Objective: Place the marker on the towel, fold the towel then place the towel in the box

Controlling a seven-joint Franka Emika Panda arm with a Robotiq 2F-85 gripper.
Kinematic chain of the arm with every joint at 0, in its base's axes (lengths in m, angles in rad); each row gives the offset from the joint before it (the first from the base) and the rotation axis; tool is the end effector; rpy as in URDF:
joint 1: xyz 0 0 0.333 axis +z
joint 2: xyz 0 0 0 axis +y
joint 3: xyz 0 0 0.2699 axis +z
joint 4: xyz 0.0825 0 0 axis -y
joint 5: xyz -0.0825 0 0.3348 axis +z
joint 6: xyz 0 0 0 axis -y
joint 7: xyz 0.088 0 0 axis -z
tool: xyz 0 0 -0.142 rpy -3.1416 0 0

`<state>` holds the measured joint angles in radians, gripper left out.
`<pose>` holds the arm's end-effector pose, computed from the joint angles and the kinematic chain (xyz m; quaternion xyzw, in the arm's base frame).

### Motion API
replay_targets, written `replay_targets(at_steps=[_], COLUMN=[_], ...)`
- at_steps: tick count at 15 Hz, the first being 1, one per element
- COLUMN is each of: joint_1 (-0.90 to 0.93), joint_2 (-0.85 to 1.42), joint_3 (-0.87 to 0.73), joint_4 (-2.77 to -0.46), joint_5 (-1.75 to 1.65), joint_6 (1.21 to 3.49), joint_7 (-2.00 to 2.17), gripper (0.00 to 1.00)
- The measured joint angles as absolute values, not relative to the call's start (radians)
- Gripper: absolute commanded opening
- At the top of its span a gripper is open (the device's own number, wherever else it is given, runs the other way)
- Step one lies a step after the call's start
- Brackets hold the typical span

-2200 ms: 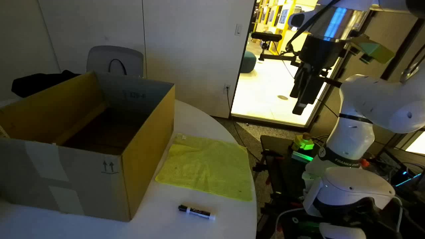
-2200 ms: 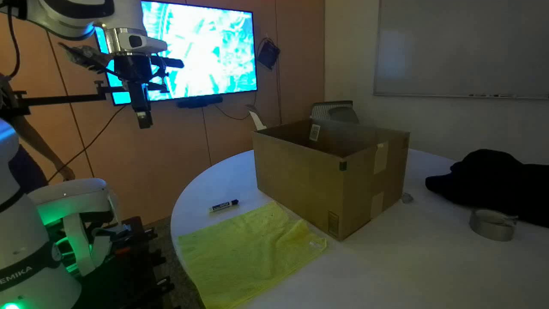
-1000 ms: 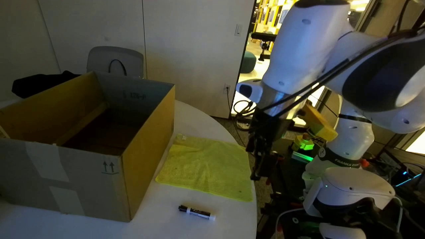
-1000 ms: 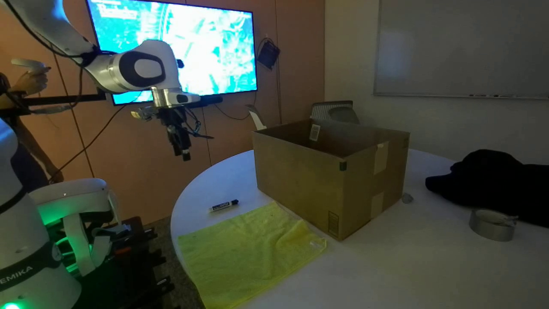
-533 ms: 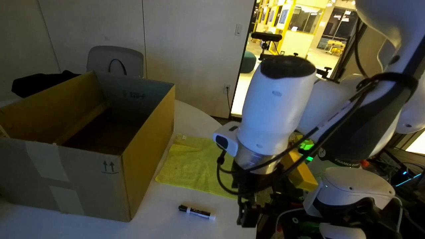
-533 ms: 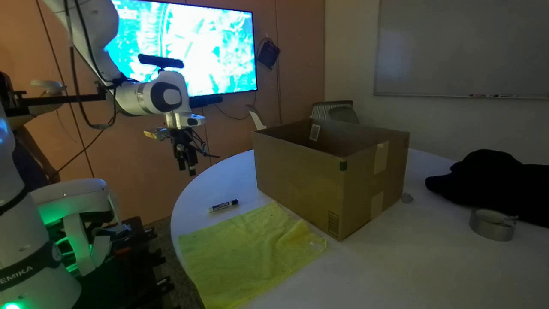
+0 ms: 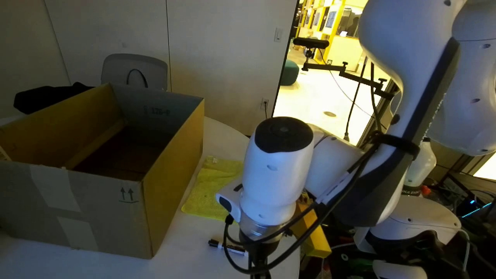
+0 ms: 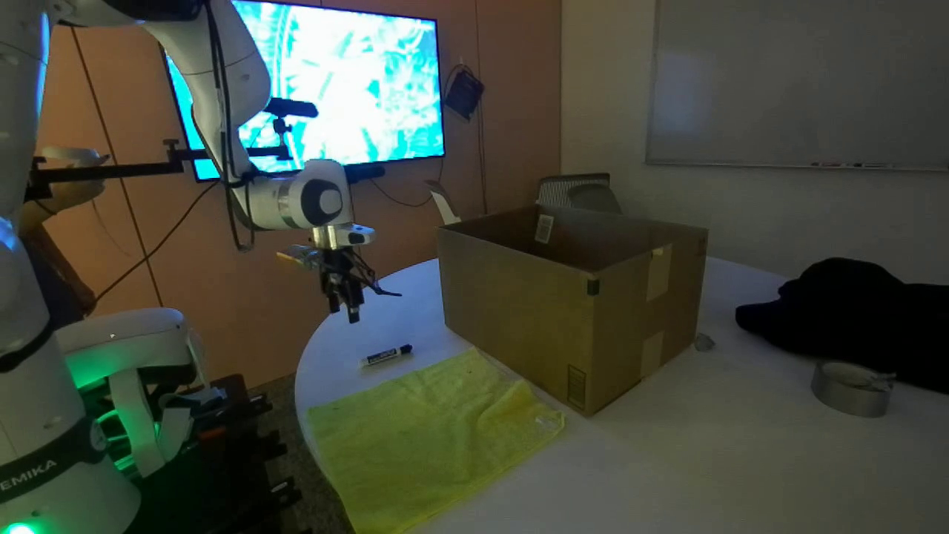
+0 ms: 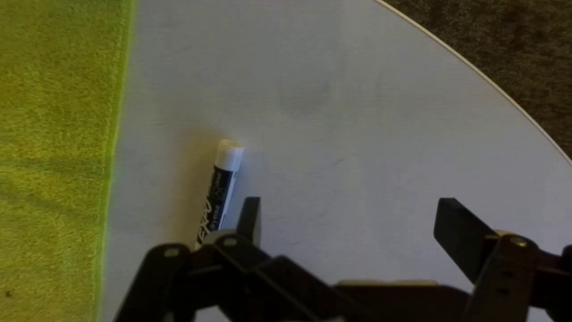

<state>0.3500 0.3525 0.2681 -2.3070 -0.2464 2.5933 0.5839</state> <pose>0.3858 0.2850 0.1582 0.9928 0.1169 -0.0096 0.0254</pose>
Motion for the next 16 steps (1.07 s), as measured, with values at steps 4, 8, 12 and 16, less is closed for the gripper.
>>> replay_targets(at_steps=[4,8,12,16], joint_1=[0.375,0.378,0.377,0.372], joint_2=[0.402,0.436,0.475,0.512], joint_3=[0.205,0.161,0.127,0.109], joint_4=[-2.286,-2.287,-2.287,-2.286], joint_5=[-0.246,-0.246,-0.234,-0.204], joint_6=[2.632,2.663,2.714,2.755], joint_7=[0.558,0.521,0.482,0.425], gripper=[1.0,1.0,1.0,1.0])
